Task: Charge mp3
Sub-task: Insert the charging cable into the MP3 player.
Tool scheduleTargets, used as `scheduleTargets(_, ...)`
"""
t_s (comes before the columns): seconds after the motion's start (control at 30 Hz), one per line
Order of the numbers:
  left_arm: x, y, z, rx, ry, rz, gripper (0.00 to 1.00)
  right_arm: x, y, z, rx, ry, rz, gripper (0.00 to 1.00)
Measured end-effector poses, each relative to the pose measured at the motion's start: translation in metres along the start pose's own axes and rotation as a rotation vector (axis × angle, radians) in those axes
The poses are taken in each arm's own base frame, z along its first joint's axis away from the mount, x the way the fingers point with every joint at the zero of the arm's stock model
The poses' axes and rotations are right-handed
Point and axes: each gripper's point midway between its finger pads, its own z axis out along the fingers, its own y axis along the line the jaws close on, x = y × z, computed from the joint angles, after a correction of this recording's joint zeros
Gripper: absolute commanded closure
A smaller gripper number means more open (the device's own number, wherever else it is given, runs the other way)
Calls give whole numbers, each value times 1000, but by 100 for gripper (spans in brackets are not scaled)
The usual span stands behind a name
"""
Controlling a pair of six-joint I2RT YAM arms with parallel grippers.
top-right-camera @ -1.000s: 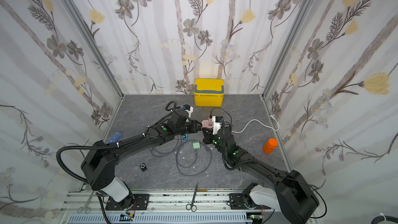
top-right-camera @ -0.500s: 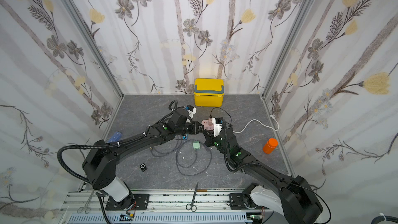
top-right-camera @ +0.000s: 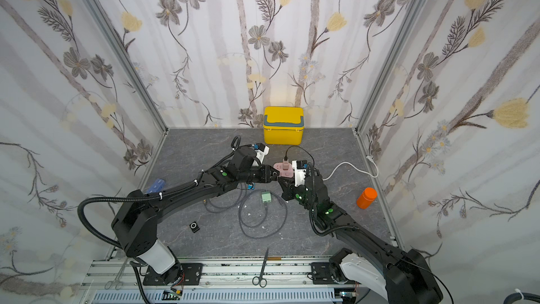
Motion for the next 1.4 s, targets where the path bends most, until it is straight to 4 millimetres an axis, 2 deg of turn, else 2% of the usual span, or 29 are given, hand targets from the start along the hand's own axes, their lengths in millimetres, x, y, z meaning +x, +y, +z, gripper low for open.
scheduleTargets(0.57, 8, 5, 8, -37, 35, -9, 100, 7, -8, 3, 43, 47, -11, 100)
scheduleTargets(0.7, 8, 4, 9, -32, 38, -12, 100, 7, -8, 0, 48, 45, -12, 80)
scheduleTargets(0.83, 9, -5, 10, -4, 47, -3, 100, 5, -3, -7, 41, 50, -42, 64)
scheduleTargets(1.07, -2, -24, 11, 57, 36, 23, 100, -11, 9, -25, 34, 30, -82, 53)
scheduleTargets(1.23, 0, -26, 12, 71, 48, 32, 100, -6, 8, -27, 44, 60, -76, 46)
scheduleTargets(1.4, 4, -43, 5, 145, 94, 60, 100, 8, 4, -31, 44, 87, -53, 40)
